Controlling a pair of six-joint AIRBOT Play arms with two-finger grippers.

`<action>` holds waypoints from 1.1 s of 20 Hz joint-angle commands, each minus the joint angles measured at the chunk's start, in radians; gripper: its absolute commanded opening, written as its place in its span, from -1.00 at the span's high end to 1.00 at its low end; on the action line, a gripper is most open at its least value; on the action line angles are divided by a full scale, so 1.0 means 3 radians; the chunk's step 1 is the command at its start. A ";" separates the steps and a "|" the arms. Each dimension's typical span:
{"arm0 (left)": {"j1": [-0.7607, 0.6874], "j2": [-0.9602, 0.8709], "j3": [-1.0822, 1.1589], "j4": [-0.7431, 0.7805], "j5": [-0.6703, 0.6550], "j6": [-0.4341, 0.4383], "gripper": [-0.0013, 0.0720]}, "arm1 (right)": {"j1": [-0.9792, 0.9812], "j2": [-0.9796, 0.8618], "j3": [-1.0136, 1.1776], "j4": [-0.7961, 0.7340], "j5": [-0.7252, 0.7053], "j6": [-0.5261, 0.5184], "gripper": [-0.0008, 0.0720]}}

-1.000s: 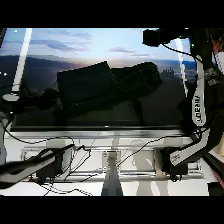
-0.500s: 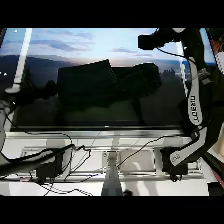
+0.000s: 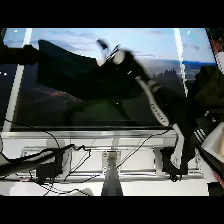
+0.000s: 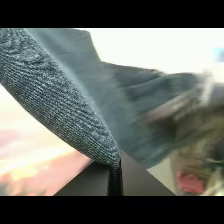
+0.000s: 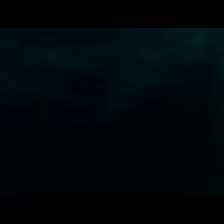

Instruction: Fold the clothes and pants, and hang the long-sleeved shirts on hangers.

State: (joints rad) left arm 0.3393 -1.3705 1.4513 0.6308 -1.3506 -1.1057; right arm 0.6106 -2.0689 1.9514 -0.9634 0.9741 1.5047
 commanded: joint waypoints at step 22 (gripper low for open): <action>-0.3548 -0.0671 0.0187 0.0394 0.3070 0.0023 -0.93 | -0.3137 0.0835 -0.0324 -0.0113 0.1890 -0.0865 0.78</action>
State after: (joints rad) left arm -0.6662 -1.5627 1.5070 0.7029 -0.5282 -1.1404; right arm -0.2001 -1.8244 1.9312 -1.1713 1.4891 1.3190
